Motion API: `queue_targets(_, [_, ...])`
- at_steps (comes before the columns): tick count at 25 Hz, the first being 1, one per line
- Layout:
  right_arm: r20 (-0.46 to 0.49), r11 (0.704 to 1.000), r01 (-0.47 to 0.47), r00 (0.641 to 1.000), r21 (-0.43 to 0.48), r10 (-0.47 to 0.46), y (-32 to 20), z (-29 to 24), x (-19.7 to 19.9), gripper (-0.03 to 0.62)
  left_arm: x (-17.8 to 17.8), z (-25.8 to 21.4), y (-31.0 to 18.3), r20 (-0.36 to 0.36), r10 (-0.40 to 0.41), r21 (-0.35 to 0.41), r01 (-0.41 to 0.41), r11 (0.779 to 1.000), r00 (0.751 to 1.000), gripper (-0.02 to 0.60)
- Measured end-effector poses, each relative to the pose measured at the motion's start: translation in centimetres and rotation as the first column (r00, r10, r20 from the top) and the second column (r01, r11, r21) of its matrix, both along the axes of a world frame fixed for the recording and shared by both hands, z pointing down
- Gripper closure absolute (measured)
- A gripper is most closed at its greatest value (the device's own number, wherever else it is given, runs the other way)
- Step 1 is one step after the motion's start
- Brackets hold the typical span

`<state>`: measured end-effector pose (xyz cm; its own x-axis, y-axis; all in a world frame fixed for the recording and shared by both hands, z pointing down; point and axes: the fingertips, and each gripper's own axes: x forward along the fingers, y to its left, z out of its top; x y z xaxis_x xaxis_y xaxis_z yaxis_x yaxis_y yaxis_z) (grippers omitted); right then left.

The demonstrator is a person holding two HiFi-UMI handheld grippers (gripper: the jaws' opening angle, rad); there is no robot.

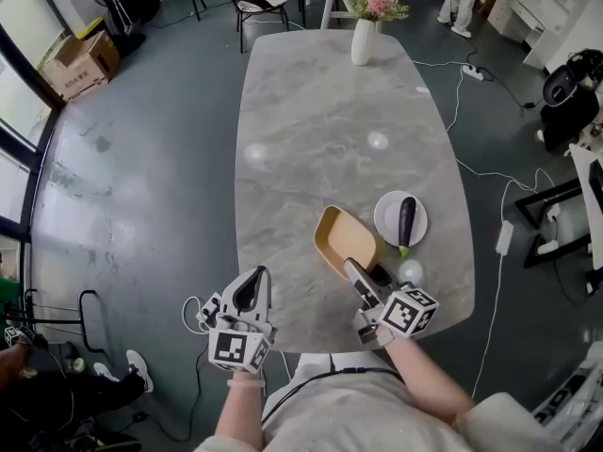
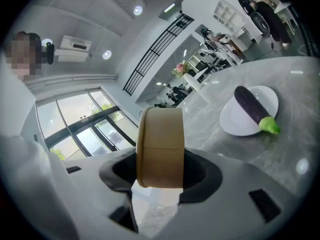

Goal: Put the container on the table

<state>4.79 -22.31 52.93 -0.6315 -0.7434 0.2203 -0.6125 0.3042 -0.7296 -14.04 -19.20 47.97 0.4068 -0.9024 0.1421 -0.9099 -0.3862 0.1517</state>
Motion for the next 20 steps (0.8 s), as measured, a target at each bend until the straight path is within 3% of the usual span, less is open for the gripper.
queue_targets(12, [0.231,0.991,-0.013,0.972,-0.13,0.043,-4.1,1.6,-4.0,0.37,-0.7,1.1,-0.7,0.009,-0.041,-0.039,0.041,0.998,0.999,0.575])
queue_targets(16, [0.261,0.983,-0.028,0.962,-0.179,0.075,-4.7,2.4,-4.2,0.37,-0.7,1.2,-0.9,0.011,-0.05,-0.041,0.05,0.998,0.999,0.575])
queue_targets(20, [0.339,0.981,-0.028,0.936,-0.191,0.093,-5.3,2.2,-4.6,0.373,-0.6,1.4,-1.3,0.006,-0.049,-0.045,0.049,0.998,0.999,0.575])
